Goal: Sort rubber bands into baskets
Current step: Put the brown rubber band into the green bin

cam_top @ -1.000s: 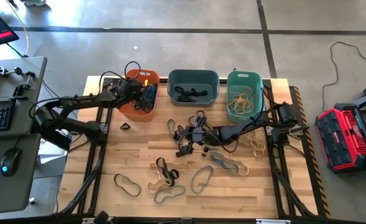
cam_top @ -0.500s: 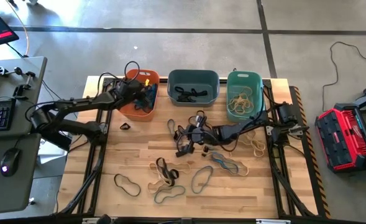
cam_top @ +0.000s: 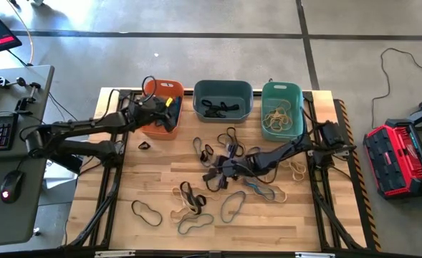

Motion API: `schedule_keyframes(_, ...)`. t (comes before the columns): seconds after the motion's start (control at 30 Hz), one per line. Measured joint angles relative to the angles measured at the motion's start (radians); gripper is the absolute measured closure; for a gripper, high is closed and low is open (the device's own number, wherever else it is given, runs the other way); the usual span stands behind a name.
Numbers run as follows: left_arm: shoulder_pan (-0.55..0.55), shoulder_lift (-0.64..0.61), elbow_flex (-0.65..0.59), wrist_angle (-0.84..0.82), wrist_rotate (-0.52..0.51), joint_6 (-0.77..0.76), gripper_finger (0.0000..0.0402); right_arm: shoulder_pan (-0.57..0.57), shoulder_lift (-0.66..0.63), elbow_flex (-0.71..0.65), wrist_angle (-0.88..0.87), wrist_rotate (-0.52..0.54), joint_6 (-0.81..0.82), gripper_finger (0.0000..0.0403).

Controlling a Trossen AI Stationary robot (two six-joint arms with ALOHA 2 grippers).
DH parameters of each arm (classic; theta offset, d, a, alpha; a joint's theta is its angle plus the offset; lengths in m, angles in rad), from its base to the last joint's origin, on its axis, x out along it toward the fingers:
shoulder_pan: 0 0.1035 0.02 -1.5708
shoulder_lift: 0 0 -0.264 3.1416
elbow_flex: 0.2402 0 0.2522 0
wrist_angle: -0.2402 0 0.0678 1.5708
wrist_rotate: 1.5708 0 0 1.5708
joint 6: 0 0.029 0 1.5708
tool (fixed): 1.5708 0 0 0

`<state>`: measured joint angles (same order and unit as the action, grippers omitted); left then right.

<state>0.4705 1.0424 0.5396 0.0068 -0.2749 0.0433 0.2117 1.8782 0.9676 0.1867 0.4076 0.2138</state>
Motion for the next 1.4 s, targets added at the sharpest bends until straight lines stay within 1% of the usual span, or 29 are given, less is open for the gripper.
schedule_keyframes(0.07,-0.041,-0.002,0.000,0.012,0.000,-0.012,0.0242,0.018,0.000,0.000,-0.018,-0.016,0.028,0.0400)
schedule_keyframes(0.13,-0.082,-0.002,-0.010,0.054,0.000,-0.017,0.0242,0.038,0.000,0.000,-0.037,-0.029,0.064,0.0390)
schedule_keyframes(0.23,-0.144,-0.002,-0.060,0.173,0.001,-0.015,0.0243,0.071,0.000,0.000,-0.071,-0.047,0.111,0.0355)
schedule_keyframes(0.37,-0.205,-0.002,-0.122,0.312,0.000,-0.015,0.0243,0.107,0.000,0.000,-0.103,-0.076,0.177,0.0292)
schedule_keyframes(0.43,-0.228,-0.002,-0.145,0.352,0.000,-0.016,0.0243,0.115,0.000,0.000,-0.100,-0.121,0.221,0.0267)
schedule_keyframes(0.5,-0.245,-0.002,-0.152,0.361,-0.008,-0.019,0.0243,0.114,0.000,0.000,-0.097,-0.176,0.273,0.0251)
schedule_keyframes(0.57,-0.259,-0.002,-0.152,0.365,-0.030,-0.021,0.0243,0.114,0.000,0.000,-0.095,-0.204,0.315,0.0246)
schedule_keyframes(0.67,-0.271,-0.001,-0.152,0.373,-0.057,-0.008,0.0243,0.114,0.000,0.000,-0.093,-0.221,0.331,0.0249)
schedule_keyframes(0.93,-0.272,-0.001,-0.152,0.381,-0.062,-0.013,0.0243,0.110,0.022,0.000,-0.077,-0.227,0.355,0.0272)
schedule_keyframes(1.07,-0.272,-0.001,-0.152,0.381,-0.062,-0.013,0.0243,0.095,0.055,0.000,-0.064,-0.288,0.382,0.0274)
schedule_keyframes(1.2,-0.272,-0.001,-0.152,0.382,-0.062,-0.013,0.0243,0.080,0.058,0.001,-0.070,-0.305,0.388,0.0279)
schedule_keyframes(1.3,-0.272,-0.001,-0.152,0.383,-0.062,-0.013,0.0243,0.076,0.052,0.001,-0.075,-0.307,0.364,0.0300)
schedule_keyframes(1.4,-0.276,-0.001,-0.152,0.382,-0.061,-0.021,0.0243,0.076,0.047,0.001,-0.083,-0.303,0.328,0.0341)
